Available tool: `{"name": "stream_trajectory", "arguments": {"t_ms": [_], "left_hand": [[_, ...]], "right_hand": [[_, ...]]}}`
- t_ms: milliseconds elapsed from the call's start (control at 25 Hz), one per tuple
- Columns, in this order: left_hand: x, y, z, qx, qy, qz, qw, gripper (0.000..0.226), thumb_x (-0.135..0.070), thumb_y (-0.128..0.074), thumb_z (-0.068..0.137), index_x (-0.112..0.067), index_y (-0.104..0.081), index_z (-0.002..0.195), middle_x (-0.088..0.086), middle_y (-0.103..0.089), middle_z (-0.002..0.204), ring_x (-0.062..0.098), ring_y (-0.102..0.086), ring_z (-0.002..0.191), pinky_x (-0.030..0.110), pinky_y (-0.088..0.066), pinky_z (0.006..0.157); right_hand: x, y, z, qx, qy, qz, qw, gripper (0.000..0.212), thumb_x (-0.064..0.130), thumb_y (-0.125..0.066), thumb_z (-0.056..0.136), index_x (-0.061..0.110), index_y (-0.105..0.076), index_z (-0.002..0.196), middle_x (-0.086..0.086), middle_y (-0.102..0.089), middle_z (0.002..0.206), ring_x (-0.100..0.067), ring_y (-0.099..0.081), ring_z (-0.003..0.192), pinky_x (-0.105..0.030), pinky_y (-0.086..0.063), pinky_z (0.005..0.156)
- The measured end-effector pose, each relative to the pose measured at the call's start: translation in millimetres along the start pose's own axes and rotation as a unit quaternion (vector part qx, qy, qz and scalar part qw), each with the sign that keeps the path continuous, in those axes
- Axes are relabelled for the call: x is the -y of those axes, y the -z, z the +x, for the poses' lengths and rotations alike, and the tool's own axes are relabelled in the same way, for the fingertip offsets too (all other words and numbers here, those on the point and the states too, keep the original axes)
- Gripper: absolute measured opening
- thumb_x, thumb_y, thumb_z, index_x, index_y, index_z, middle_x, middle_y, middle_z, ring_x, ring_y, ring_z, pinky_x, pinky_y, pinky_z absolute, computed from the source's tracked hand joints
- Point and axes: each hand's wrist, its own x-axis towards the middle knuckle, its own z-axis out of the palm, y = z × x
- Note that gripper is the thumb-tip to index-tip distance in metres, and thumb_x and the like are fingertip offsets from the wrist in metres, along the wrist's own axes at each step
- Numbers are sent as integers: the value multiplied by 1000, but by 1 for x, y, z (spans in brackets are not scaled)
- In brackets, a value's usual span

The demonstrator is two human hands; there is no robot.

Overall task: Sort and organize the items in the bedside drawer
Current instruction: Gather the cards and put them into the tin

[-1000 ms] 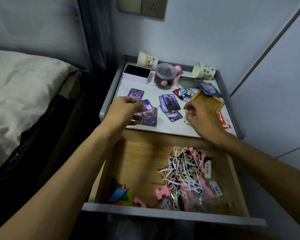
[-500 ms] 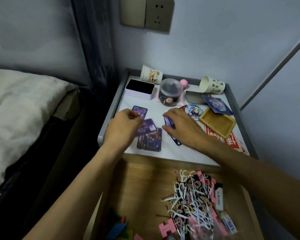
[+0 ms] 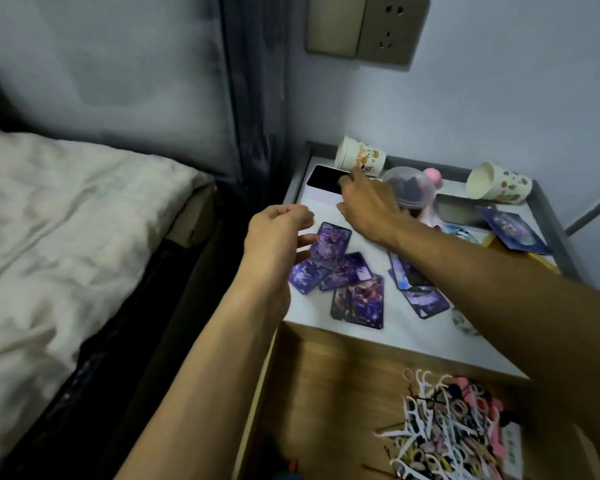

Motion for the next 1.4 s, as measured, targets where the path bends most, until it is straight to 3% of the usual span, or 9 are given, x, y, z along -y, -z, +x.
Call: {"name": "stream_trajectory", "arguments": {"t_ms": [200, 360, 600, 760, 880, 960, 1120, 1240, 1400], "left_hand": [[-10, 15, 6, -21, -17, -28, 999, 15, -21, -57, 94, -15, -64, 106, 8, -67, 106, 18, -64, 90, 29, -52, 75], [-15, 20, 2, -67, -10, -46, 997, 28, -35, -57, 96, -16, -58, 117, 1, -64, 102, 10, -62, 83, 24, -48, 64], [-5, 33, -6, -13, 35, -65, 997, 63, -34, -65, 90, -10, -40, 143, 12, -62, 122, 23, -68, 100, 33, -56, 84], [2, 39, -18, 15, 18, -153, 988, 34, -15, -62, 93, 5, -58, 120, 21, -69, 106, 28, -72, 89, 34, -59, 81], [-4, 48, -19, -42, 11, -233, 972, 18, -8, -60, 93, 5, -58, 106, 19, -64, 87, 28, -67, 78, 28, -58, 62], [-9, 57, -16, -97, 12, -272, 957, 17, -5, -58, 94, 3, -57, 109, 16, -63, 87, 26, -66, 75, 26, -58, 56], [-19, 73, -18, -128, 12, -294, 947, 13, -8, -54, 95, -9, -61, 107, 10, -66, 90, 21, -66, 73, 24, -57, 52], [-19, 74, -19, -137, 16, -293, 946, 19, -10, -54, 95, -9, -60, 113, 9, -66, 90, 20, -64, 71, 22, -54, 47], [-18, 75, -18, -130, 24, -279, 951, 20, -10, -55, 94, -8, -60, 113, 12, -65, 95, 21, -63, 72, 24, -56, 55]], "right_hand": [[3, -11, 4, -36, -25, -31, 999, 18, 5, -58, 91, 8, -58, 109, -16, -65, 110, -39, -64, 96, -38, -37, 65], [12, 23, -28, -112, 26, -8, 993, 23, 1, -62, 88, 12, -57, 107, -10, -61, 104, -34, -64, 82, -38, -42, 61], [37, 76, -99, -80, 92, 231, 965, 19, 28, -70, 88, 23, -65, 105, 5, -66, 101, -15, -61, 88, -36, -53, 73], [68, 84, -109, -98, 129, 274, 948, 23, 33, -69, 89, 23, -67, 110, 6, -67, 101, -13, -62, 88, -38, -54, 75], [73, 84, -99, -121, 185, 328, 918, 18, 24, -60, 95, 18, -69, 109, 6, -65, 101, -9, -60, 90, -26, -50, 78], [60, 75, -80, -131, 149, 366, 909, 17, 14, -57, 96, 18, -69, 108, 8, -60, 100, -4, -55, 90, -20, -46, 80], [32, 37, -46, 97, 103, 96, 985, 48, 2, -64, 85, 32, -55, 122, 2, -47, 127, -15, -44, 113, -37, -46, 92], [32, 25, -35, 193, 127, 31, 973, 53, 12, -71, 81, 36, -50, 124, -1, -34, 139, -21, -33, 125, -36, -38, 96], [31, 20, -26, 215, 135, 6, 967, 41, 15, -67, 86, 33, -48, 117, -1, -38, 136, -17, -37, 114, -32, -38, 89]]}}
